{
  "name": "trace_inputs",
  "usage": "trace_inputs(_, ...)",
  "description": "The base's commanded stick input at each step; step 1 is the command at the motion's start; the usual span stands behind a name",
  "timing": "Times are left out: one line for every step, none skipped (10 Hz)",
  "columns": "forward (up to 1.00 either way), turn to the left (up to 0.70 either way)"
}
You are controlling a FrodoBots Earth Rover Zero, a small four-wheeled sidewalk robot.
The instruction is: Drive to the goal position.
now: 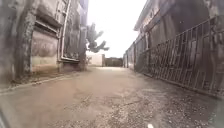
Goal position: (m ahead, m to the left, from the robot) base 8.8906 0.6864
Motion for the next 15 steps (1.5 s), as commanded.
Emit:
trace_inputs(0.30, 0.00)
trace_inputs(0.30, 0.00)
trace_inputs(0.30, 0.00)
trace_inputs(0.30, 0.00)
trace_inputs(0.30, 0.00)
trace_inputs(0.30, 0.00)
trace_inputs(0.30, 0.00)
trace_inputs(0.30, 0.00)
trace_inputs(0.30, 0.00)
trace_inputs(0.30, 0.00)
trace_inputs(0.30, 0.00)
trace_inputs(0.30, 0.00)
trace_inputs(0.30, 0.00)
trace_inputs(0.30, 0.00)
trace_inputs(0.30, 0.00)
